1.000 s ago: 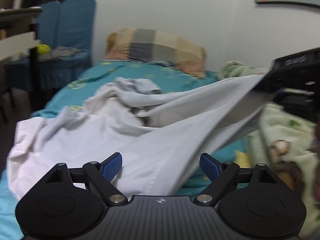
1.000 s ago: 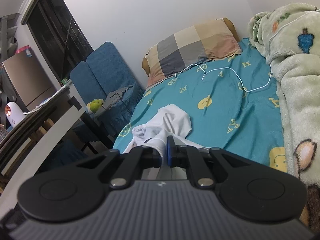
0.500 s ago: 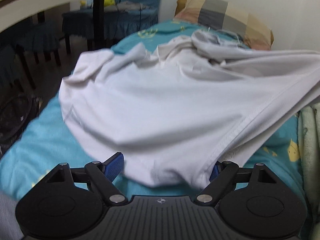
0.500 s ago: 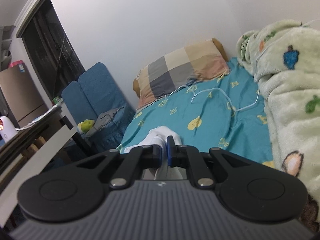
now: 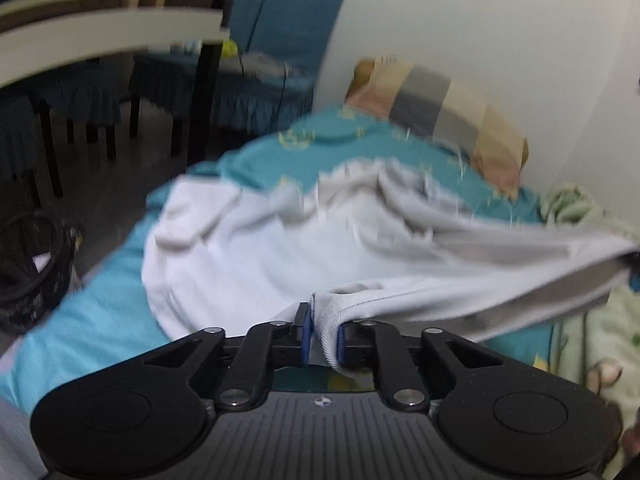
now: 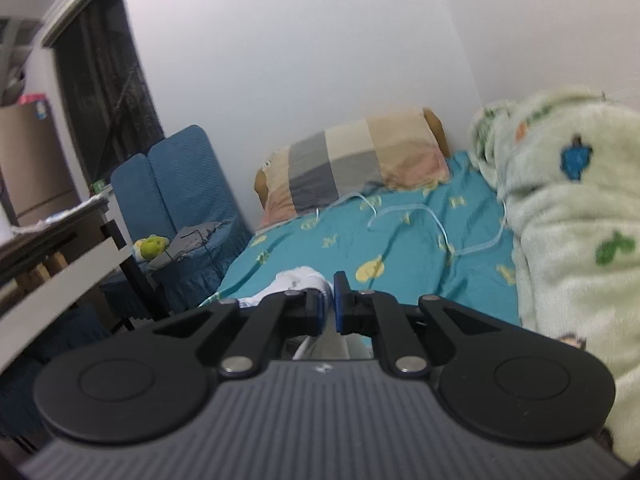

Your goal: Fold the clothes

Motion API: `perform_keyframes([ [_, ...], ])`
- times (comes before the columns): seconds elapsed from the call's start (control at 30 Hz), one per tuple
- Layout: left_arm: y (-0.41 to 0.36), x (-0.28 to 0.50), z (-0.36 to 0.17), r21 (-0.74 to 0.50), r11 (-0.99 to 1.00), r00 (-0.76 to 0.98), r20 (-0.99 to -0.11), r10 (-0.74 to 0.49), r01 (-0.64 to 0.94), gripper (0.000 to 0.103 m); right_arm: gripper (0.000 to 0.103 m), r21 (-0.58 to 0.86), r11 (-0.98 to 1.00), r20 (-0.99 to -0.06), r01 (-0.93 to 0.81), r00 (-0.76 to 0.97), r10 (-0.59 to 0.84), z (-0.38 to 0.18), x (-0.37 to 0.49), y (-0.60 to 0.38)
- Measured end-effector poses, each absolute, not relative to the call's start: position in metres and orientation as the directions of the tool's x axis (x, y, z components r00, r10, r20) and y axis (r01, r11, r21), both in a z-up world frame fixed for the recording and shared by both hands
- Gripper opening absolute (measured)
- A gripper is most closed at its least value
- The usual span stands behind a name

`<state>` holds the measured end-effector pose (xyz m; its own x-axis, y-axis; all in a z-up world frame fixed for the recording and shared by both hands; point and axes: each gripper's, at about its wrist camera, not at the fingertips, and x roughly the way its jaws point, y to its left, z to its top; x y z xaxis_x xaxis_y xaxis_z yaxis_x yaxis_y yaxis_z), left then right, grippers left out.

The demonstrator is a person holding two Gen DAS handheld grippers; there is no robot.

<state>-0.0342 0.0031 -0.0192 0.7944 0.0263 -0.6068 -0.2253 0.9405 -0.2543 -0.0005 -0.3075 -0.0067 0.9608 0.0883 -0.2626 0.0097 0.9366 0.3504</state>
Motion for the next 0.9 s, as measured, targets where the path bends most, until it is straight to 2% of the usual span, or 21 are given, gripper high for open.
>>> perform_keyframes([
  [0.07, 0.013, -0.034, 0.006, -0.251, 0.945, 0.837, -0.545, 0.043, -0.212, 0.010, 0.008, 0.343, 0.939, -0.245, -0.003, 0.965, 0.093, 0.001, -0.002, -0.301],
  [0.13, 0.024, -0.035, 0.035, -0.232, 0.953, 0.877, -0.477, 0.062, -0.194, 0.009, 0.006, 0.275, 0.961, -0.219, -0.014, 0.973, 0.077, 0.019, -0.007, -0.284],
  [0.23, 0.044, -0.037, 0.082, -0.225, 0.958, 0.915, -0.395, 0.079, -0.179, 0.009, 0.006, 0.261, 0.963, -0.118, -0.072, 0.987, 0.105, 0.059, -0.021, -0.264],
  [0.37, 0.058, -0.042, 0.160, -0.230, 0.964, 0.962, -0.261, 0.074, -0.136, 0.009, 0.005, 0.259, 0.960, -0.031, -0.108, 0.992, 0.121, 0.127, -0.034, -0.251],
  [0.6, 0.060, -0.079, 0.317, -0.216, 0.976, 0.999, 0.022, 0.043, -0.038, 0.009, 0.005, 0.203, 0.969, 0.110, -0.144, 0.986, 0.123, 0.261, -0.074, -0.250],
  [0.8, 0.056, -0.139, 0.423, -0.184, 0.983, 0.986, 0.167, 0.001, 0.030, 0.009, 0.005, 0.127, 0.981, 0.243, -0.148, 0.963, 0.114, 0.360, -0.143, -0.253],
  [0.9, 0.053, -0.173, 0.456, -0.173, 0.984, 0.979, 0.204, -0.008, 0.044, 0.009, 0.005, 0.114, 0.981, 0.294, -0.155, 0.949, 0.116, 0.394, -0.182, -0.252],
])
